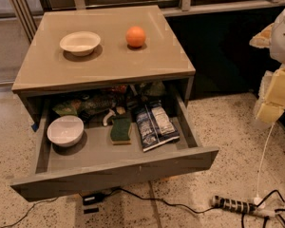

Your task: Close top drawer

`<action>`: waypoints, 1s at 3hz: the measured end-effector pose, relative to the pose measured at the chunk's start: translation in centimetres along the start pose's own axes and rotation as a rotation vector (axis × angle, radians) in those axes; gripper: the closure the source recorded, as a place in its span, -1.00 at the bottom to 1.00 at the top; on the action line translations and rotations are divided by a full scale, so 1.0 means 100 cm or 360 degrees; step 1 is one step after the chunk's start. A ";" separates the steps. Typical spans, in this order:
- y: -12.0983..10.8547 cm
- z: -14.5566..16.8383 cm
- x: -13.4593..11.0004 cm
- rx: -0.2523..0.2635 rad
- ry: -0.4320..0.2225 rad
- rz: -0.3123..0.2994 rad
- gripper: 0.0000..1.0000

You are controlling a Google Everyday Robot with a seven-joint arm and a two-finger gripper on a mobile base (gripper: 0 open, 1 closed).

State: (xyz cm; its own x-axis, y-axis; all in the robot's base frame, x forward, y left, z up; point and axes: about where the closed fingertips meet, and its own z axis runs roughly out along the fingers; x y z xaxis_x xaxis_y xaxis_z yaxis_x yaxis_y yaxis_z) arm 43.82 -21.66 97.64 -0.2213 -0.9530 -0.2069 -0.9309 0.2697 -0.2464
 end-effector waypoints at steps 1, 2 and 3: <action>0.000 0.000 0.000 0.0000 0.0000 0.0000 -1.00; 0.000 0.000 0.000 0.0000 0.0000 0.0000 -0.61; 0.000 0.000 0.000 0.0000 0.0000 0.0000 -0.15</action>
Offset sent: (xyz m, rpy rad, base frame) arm 0.0000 0.0000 0.0000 0.0000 0.0000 0.0000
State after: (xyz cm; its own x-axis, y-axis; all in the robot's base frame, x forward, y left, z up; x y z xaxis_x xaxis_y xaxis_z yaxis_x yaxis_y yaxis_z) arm 43.82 -21.66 97.64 -0.2213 -0.9530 -0.2070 -0.9308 0.2697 -0.2466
